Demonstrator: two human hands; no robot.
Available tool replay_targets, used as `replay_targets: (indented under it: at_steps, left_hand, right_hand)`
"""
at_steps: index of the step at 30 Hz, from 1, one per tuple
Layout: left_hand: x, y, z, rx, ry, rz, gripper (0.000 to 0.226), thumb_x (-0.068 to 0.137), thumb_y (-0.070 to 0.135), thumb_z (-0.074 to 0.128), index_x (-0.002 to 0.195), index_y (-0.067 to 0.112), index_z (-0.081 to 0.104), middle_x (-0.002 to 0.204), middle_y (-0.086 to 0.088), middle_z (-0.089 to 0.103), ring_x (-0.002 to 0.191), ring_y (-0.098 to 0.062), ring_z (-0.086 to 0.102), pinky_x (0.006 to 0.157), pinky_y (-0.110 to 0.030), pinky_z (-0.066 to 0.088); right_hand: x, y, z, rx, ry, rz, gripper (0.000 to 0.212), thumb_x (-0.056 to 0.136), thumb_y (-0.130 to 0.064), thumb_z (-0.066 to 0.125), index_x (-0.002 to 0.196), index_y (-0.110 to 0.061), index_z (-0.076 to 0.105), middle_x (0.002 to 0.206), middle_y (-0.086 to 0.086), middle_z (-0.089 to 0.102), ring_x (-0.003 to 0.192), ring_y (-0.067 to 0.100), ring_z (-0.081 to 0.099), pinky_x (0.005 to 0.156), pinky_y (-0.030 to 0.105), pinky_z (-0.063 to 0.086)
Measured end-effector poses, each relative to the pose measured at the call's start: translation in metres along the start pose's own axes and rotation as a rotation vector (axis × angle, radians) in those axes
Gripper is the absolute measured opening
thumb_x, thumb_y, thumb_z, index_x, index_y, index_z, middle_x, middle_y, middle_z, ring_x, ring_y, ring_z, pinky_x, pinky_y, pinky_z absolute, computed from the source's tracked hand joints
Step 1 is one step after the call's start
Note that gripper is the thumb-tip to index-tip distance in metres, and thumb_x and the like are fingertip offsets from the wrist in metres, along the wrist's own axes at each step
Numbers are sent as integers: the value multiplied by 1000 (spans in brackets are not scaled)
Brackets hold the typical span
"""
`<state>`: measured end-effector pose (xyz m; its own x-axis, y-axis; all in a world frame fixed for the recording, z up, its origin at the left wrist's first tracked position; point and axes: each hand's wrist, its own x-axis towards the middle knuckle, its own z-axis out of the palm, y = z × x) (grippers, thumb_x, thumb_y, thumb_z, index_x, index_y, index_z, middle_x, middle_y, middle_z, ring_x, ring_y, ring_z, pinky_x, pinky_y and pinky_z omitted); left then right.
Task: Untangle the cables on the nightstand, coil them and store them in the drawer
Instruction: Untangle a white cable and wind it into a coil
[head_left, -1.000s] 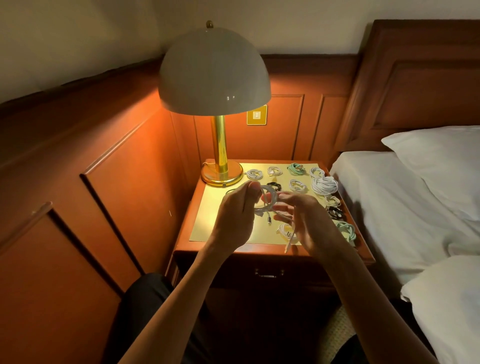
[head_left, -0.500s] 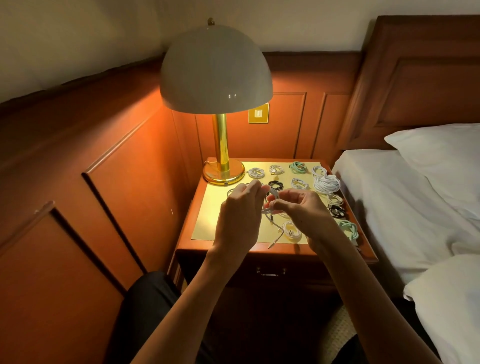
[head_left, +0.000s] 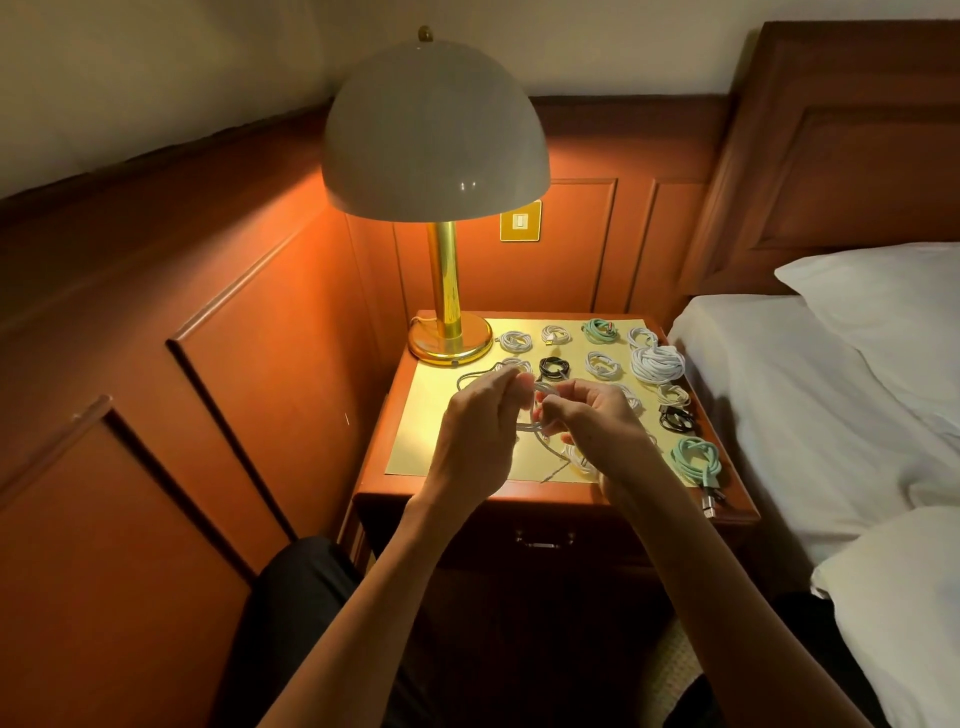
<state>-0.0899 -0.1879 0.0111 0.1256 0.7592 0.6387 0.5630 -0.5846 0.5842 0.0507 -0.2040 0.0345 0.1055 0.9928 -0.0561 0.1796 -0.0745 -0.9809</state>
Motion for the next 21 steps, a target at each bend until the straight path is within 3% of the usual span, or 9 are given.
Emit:
replay_targets:
  at_steps: [2,5,9,12,14,17,19,21]
  left_hand:
    - [-2,-5,2,35,11,41,28,104,28,46,97,10,66,83,0,68,70,-9,67,56,-24,56]
    - [-4,-7,4,168,22,97,31,101,30,50,105,9,71,88,-4,71,74,-10,69,60,-6,47]
    - [-9,-9,9,196,29,70,34,100,34,48,101,8,71,82,-3,68,65,-5,61,57,-3,40]
    - [-11,-11,12,139,24,70,32,102,32,50,96,8,70,78,2,63,64,-4,57,54,-4,39]
    - [-9,-12,10,84,-22,61,34,103,33,47,90,10,68,75,6,60,61,-7,56,50,-12,42]
    - [-3,-12,2,-65,-157,-60,42,104,39,41,78,12,59,68,4,58,57,-13,54,49,-24,43]
    - [0,-11,-4,-117,-220,-114,48,105,42,39,81,7,62,71,-4,62,59,-20,58,50,-34,49]
    - [3,-9,-10,-151,-256,-127,44,106,41,39,81,15,64,71,-2,64,55,-15,59,46,-33,48]
  right_hand:
    - [1,1,-1,-23,-31,25,10,91,-14,65,83,-12,70,81,7,73,78,17,67,70,29,46]
    - [4,3,-3,8,-87,140,13,94,-18,65,86,-9,70,80,5,72,77,17,64,74,32,49]
    - [7,7,-3,71,-143,260,18,90,-14,63,74,-10,69,79,2,68,77,16,60,71,31,48]
    - [8,10,-5,228,-220,338,8,87,-8,64,79,-9,67,85,5,66,83,17,59,70,30,48]
    - [10,12,-8,261,-269,299,5,87,-4,67,84,-8,68,88,6,67,89,19,60,75,32,46]
    - [8,13,-9,175,-210,198,7,79,-5,78,82,-10,75,90,5,75,99,23,66,79,37,48]
    - [5,14,-9,72,-135,86,11,73,-18,86,79,-19,77,91,4,76,97,25,69,76,40,55]
    - [1,17,-5,-83,31,-189,29,64,-42,89,84,-27,75,93,2,72,84,16,70,72,40,60]
